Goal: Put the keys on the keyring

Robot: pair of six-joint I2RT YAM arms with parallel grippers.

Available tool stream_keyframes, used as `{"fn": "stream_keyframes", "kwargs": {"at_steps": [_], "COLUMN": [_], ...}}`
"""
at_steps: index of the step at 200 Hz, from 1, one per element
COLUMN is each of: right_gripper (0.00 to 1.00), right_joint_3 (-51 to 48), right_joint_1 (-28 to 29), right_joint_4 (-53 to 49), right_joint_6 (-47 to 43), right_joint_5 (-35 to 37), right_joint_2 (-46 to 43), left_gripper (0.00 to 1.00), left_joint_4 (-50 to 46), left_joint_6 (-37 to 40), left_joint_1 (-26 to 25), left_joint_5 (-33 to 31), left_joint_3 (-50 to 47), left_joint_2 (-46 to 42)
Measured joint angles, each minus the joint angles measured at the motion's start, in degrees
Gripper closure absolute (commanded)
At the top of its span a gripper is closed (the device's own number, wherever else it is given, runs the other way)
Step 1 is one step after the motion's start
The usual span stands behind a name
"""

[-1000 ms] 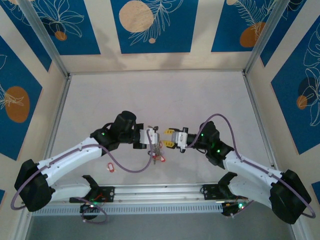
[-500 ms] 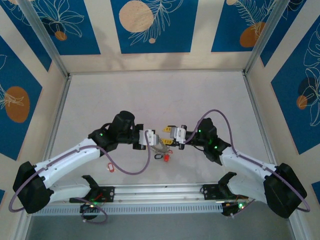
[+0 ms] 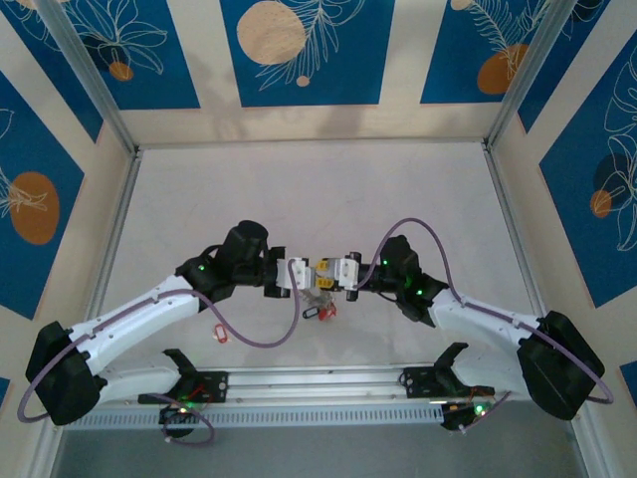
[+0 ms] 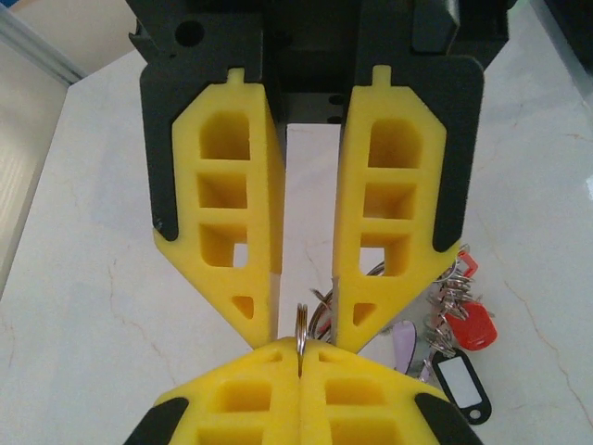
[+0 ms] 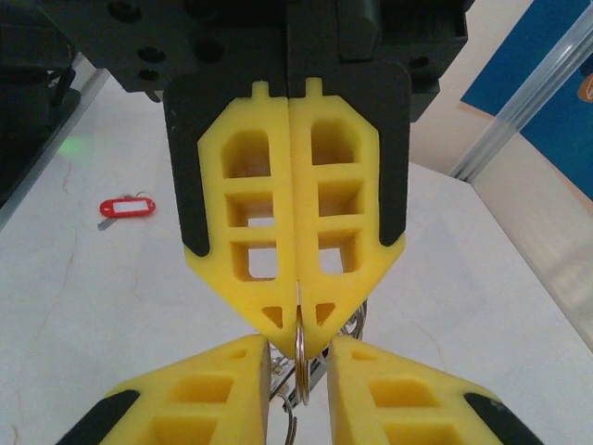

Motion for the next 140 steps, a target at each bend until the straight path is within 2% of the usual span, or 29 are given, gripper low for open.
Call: {"fn": "stream_keyframes", "kwargs": {"at_steps": [51,81,130,140], "right_gripper": [0.77,0.86,0.85,0.88], "right_joint_3": [0.9,1.0,1.6,1.6], "right_joint_1": [0.9,1.1,1.3,1.3], "right_joint_4": [-2.5,-4.2,-6.4,-6.7], "right_joint_6": [-1.8,-2.9,-3.9,-4.0], "right_joint_5": [3.8,5.2,7.1,7.3], "right_joint_2": [-0.2,-1.1,-1.4,-1.4], "left_gripper": [1.0,1.0,1.0,1.0], "left_joint_4": [0.0,0.1,0.5,0.5], "left_joint_6": [0.1,0.2,0.2,0.2], "left_joint_1": [0.0,0.0,0.0,0.0], "left_joint_5": [-1.2,-1.2,-1.2,-1.2], "left_joint_3": [0.0,0.0,0.0,0.0], "left_joint_2": [0.0,0.0,0.9,1.0]}}
